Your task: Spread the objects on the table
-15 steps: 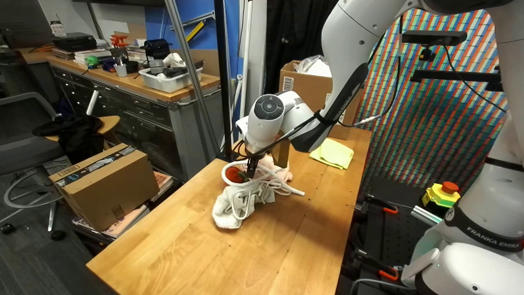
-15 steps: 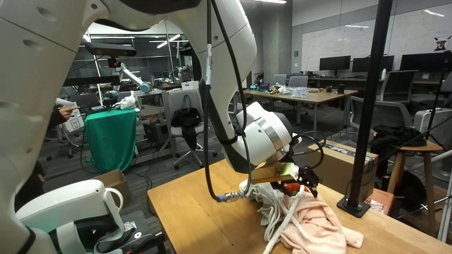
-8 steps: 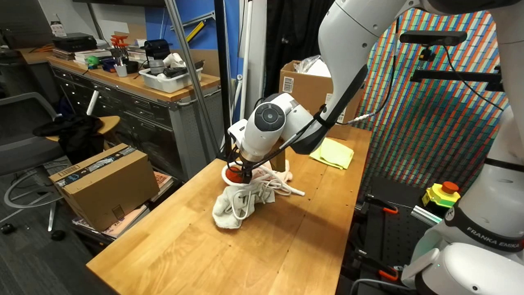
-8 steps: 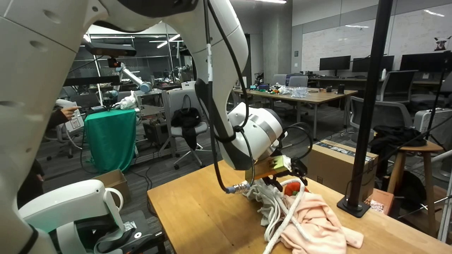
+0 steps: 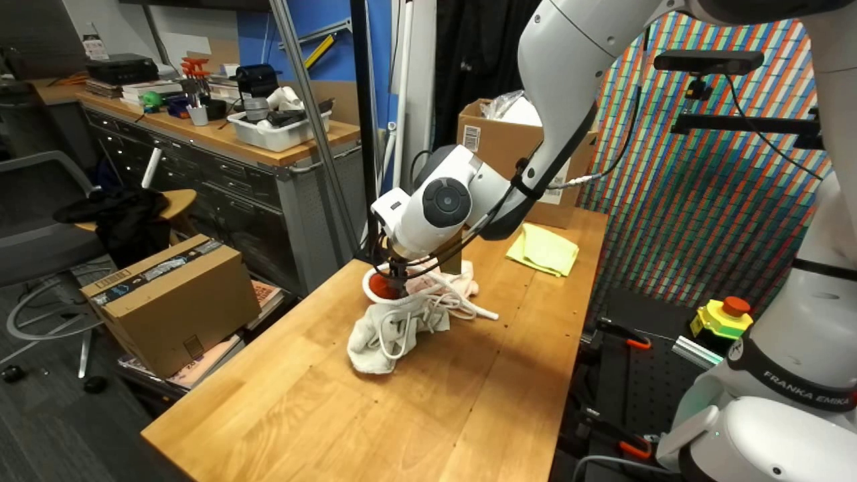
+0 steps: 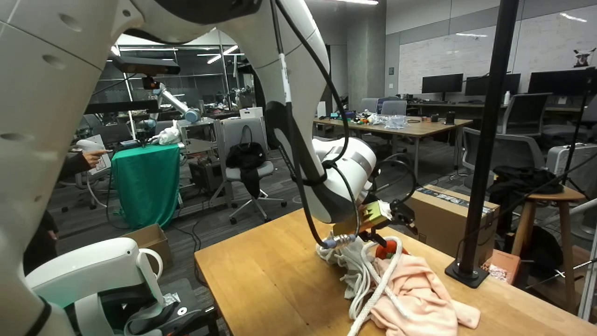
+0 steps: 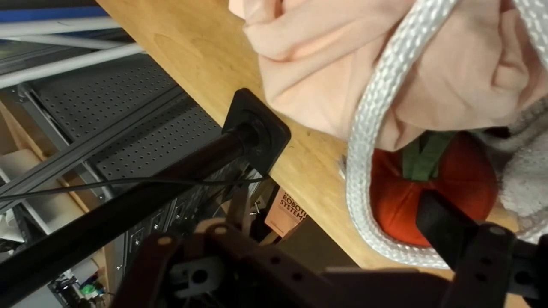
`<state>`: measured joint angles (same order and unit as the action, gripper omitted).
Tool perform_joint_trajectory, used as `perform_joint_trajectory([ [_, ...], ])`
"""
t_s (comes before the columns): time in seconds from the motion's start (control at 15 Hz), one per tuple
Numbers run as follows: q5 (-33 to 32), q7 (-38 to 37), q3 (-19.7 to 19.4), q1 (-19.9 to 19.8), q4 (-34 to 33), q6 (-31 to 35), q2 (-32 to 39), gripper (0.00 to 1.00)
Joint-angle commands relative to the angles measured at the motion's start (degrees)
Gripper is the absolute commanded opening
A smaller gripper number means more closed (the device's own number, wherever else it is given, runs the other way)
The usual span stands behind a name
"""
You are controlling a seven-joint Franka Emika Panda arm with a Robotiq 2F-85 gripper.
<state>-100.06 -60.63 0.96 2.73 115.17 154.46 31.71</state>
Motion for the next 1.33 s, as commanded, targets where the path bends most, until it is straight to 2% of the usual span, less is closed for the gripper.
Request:
perform_joint_trajectory([
  [0.0, -4.3, -4.1, -0.5, 0.7, -2.3, -2.7, 2.0, 1.0],
  [0.67, -8.1, -8.5, 0.1, 0.6, -4.3, -7.8, 4.8, 1.0],
  [0.73, -8.5, -8.2, 2.1, -1.2, -4.4, -8.9, 4.8, 1.0],
  [0.87, -9.3, -8.7, 2.6, -1.4, -4.8, -10.0, 5.0, 1.0],
  [0.93, -9.5, -8.8, 2.8, -1.4, -4.8, -10.6, 5.0, 0.75],
  [1.0, -9.6, -8.8, 2.9, -1.4, -4.9, -11.2, 5.1, 0.74],
  [1.27, -9.4, -8.4, 3.2, -1.6, -5.0, -12.4, 5.2, 0.42],
])
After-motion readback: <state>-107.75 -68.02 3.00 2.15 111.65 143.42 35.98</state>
